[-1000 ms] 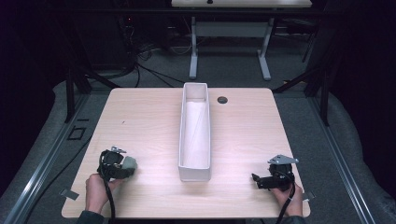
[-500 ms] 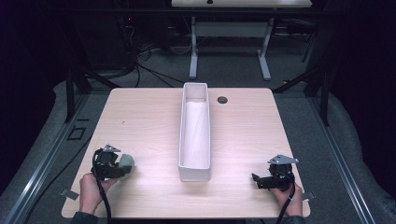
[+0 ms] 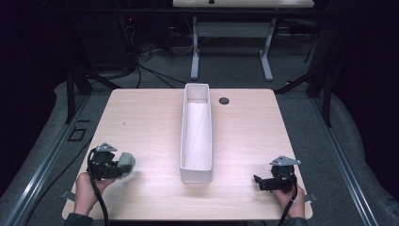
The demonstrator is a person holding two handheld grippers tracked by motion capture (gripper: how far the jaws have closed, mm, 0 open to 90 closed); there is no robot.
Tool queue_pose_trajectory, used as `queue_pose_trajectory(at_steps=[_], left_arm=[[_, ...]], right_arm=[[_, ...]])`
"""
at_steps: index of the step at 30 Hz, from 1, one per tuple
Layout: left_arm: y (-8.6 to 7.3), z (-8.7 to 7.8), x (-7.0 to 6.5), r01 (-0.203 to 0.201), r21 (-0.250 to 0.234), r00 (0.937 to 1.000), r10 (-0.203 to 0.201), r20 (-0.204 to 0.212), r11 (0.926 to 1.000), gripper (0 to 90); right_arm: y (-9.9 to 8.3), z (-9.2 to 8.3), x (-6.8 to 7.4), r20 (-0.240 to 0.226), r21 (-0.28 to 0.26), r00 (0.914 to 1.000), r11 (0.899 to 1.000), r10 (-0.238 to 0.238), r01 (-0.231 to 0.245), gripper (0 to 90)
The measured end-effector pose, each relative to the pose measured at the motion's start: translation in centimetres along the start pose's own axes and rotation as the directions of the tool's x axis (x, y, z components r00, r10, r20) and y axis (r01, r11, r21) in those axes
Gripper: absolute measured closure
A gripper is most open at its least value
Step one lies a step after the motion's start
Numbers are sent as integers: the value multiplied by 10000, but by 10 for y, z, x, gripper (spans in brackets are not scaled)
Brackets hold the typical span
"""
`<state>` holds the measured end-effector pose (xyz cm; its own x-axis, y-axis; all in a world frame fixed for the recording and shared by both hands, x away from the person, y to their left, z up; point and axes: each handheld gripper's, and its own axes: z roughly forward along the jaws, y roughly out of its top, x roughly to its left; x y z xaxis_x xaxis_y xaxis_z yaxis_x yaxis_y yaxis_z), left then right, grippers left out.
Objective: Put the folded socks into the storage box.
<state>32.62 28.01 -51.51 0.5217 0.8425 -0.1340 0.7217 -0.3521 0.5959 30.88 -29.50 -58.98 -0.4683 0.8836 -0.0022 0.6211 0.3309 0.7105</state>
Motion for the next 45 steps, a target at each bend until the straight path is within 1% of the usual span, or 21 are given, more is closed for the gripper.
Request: queue_pose_trajectory(at_steps=[2,3,6,8,14,15,18,24,26,30,34,36,38,42,45], left_arm=[[1,-1,0,5,-69,10000,-5,28,10000,628],[2,-3,-1,34,-174,9999,-32,136,9998,628],[4,-6,-2,-27,-258,9996,34,265,9997,628],[5,-6,-3,-46,-301,9996,54,263,9995,629],[11,-12,-6,-156,-601,9977,195,649,9981,629],[12,-14,-7,-186,-614,9977,225,640,9979,629],[15,-16,-9,-172,-696,9961,231,848,9974,628],[22,-20,-15,-429,-741,9946,496,914,9963,628],[25,-23,-16,-570,-738,9942,634,872,9956,628],[30,-26,-17,-610,-781,9938,678,883,9951,628],[36,-31,-17,-810,-788,9924,878,867,9936,628],[38,-32,-18,-851,-807,9914,925,921,9931,629],[41,-34,-19,-980,-786,9900,1052,938,9921,628],[47,-38,-20,-1091,-888,9882,1176,977,9901,628],[52,-39,-22,-1263,-824,9859,1342,997,9886,628]], right_arm=[[0,0,0,0,-1,10000,10000,1,-1,0],[0,0,0,-1,-1,10000,10000,1,-1,0],[0,0,0,0,-3,10000,10000,1,-1,0],[0,0,0,-1,-2,10000,10000,1,-1,0],[0,0,0,-1,-2,10000,10000,1,-1,0],[0,0,0,0,-4,10000,10000,1,-1,0],[0,0,0,-2,-2,10000,10000,-2,2,0],[0,0,0,-5,1,10000,10000,-2,2,0],[0,0,0,-2,-3,10000,10000,-1,1,0],[0,0,0,-3,1,10000,10000,-2,2,0],[0,0,0,-6,-3,10000,10000,15,-15,0],[0,0,0,-24,-4,10000,10000,26,-26,0],[0,0,0,-28,2,10000,10000,26,-26,0],[2,2,0,-19,-12,10000,10000,28,-28,0],[4,3,0,-1,45,10000,9999,90,-90,0]])
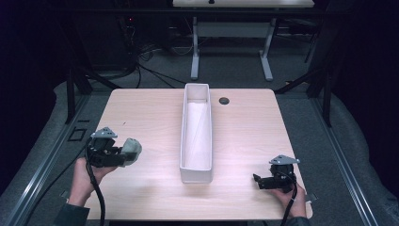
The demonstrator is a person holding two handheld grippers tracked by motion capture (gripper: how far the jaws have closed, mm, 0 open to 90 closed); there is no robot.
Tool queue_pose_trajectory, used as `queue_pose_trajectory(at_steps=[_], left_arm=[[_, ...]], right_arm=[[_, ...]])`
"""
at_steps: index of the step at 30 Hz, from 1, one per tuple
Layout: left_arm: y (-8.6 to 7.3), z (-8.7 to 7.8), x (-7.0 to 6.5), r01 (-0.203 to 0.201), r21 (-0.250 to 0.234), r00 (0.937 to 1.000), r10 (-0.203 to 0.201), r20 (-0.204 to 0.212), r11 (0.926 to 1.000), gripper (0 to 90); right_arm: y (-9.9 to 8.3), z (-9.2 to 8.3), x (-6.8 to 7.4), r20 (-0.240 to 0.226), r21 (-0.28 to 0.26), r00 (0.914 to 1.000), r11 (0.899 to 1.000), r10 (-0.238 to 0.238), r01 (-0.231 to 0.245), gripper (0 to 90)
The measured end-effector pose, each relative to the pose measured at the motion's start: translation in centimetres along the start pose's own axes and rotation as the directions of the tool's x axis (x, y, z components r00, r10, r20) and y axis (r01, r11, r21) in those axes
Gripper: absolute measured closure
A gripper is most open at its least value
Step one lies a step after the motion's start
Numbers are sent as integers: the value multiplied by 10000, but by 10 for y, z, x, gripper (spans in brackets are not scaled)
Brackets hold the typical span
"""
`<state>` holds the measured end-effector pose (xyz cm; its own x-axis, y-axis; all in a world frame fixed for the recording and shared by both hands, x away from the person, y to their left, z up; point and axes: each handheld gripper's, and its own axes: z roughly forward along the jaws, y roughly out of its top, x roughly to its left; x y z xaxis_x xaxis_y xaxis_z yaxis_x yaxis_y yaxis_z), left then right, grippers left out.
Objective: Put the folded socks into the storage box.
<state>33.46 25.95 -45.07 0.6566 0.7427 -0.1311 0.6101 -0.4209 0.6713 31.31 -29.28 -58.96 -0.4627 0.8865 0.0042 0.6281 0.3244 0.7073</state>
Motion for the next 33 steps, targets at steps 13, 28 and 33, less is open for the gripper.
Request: queue_pose_trajectory(at_steps=[13,28,33], left_arm=[[21,3,-11,-622,132,9979,619,192,9980,628],[47,4,-27,-1211,227,9922,1204,315,9924,628],[57,4,-33,-1405,193,9893,1396,432,9899,628]], right_arm=[[2,2,-1,-66,60,9998,9998,-173,173,0],[2,3,2,124,-111,9999,9999,61,-60,0],[2,3,2,109,-111,9999,9999,58,-57,0]])
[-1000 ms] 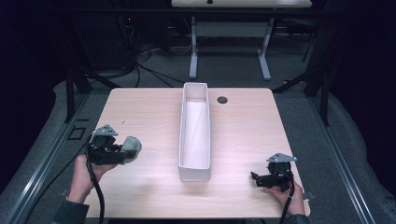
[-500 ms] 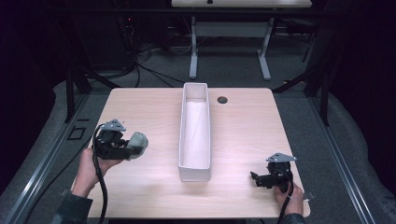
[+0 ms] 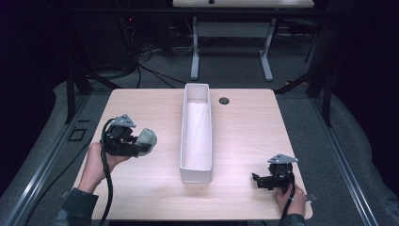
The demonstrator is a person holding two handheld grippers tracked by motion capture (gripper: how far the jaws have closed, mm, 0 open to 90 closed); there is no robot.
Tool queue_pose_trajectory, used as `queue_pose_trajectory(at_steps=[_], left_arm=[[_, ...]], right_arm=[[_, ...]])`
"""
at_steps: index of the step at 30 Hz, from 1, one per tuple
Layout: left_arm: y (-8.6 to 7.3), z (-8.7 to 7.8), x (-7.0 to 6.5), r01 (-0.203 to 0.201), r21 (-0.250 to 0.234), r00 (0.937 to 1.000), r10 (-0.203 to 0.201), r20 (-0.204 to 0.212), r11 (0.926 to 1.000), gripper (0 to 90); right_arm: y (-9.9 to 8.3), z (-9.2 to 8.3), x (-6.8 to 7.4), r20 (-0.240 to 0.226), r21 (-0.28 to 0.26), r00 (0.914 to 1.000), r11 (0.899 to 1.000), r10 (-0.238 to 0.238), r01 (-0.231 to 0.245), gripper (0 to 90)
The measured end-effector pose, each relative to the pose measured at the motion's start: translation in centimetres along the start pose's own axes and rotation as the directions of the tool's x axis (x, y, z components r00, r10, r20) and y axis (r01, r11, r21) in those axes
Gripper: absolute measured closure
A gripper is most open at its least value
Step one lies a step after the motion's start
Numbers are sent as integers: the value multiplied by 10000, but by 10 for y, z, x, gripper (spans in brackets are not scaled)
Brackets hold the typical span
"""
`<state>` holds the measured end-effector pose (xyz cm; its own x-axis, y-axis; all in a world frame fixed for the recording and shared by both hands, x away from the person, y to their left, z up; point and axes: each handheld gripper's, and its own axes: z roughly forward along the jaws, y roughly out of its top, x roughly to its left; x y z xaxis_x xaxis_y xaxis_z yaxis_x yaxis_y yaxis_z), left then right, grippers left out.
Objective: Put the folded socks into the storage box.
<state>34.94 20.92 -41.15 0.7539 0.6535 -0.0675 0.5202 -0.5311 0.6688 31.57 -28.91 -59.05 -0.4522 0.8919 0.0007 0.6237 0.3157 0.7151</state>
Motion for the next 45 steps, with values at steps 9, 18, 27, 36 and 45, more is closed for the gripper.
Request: queue_pose_trajectory(at_steps=[9,18,27,36,45], left_arm=[[18,-2,-8,-335,-170,9994,336,95,9993,628],[35,4,-17,-653,-107,9975,656,249,9978,629],[45,16,-22,-951,10,9939,949,555,9955,629],[56,36,-36,-1867,333,9780,1826,1010,9819,631],[63,53,-48,-2619,495,9552,2515,1561,9638,634]], right_arm=[[1,0,0,-60,91,10000,9999,-52,53,0],[1,0,0,-65,90,10000,9999,-63,64,0],[1,0,0,-111,112,9999,9999,-57,59,0],[1,0,0,-108,107,9999,9999,-55,57,0],[1,0,0,-108,110,9999,9999,-57,58,0]])
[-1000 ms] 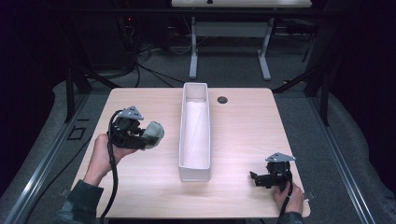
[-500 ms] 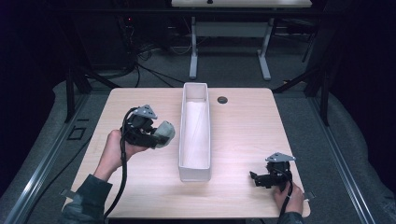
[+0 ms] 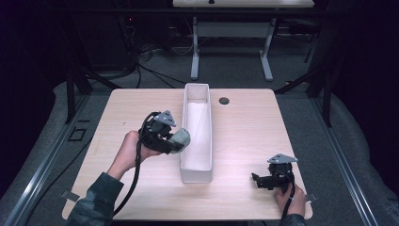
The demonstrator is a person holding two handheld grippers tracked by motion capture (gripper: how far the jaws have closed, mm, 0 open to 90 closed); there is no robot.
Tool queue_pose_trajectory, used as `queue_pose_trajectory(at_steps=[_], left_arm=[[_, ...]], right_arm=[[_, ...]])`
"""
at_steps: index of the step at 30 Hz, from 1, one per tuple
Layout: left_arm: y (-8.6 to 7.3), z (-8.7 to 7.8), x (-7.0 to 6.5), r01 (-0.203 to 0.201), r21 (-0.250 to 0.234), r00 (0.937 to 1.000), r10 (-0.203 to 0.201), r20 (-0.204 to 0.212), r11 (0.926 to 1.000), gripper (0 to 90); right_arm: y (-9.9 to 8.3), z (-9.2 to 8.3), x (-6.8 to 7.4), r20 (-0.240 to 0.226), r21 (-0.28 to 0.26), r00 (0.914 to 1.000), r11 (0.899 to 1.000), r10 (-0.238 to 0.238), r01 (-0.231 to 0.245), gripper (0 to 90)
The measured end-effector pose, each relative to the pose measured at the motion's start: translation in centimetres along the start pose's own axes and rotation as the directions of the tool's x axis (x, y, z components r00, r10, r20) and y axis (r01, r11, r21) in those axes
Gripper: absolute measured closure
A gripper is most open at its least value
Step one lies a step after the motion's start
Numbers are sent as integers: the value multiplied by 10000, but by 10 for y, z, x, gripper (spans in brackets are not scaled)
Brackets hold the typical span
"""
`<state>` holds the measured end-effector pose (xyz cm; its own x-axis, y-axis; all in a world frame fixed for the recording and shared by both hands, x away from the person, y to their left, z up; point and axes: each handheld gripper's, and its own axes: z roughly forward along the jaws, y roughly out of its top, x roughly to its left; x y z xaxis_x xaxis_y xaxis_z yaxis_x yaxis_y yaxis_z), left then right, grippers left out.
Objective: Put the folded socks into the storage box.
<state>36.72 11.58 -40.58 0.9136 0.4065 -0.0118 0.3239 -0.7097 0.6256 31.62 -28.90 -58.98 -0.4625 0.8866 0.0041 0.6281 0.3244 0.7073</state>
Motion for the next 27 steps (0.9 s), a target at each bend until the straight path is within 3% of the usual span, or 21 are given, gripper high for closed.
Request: queue_pose_trajectory(at_steps=[9,16,27], left_arm=[[8,15,-5,-606,245,9978,599,275,9979,637],[11,24,-6,-824,353,9958,808,437,9960,637],[13,46,-13,-1382,700,9875,1320,867,9879,636]], right_arm=[[0,0,0,-2,-3,10000,10000,2,-2,0],[0,0,0,10,-11,10000,10000,-18,18,0],[0,0,0,-1,-1,10000,10000,-1,1,0]])
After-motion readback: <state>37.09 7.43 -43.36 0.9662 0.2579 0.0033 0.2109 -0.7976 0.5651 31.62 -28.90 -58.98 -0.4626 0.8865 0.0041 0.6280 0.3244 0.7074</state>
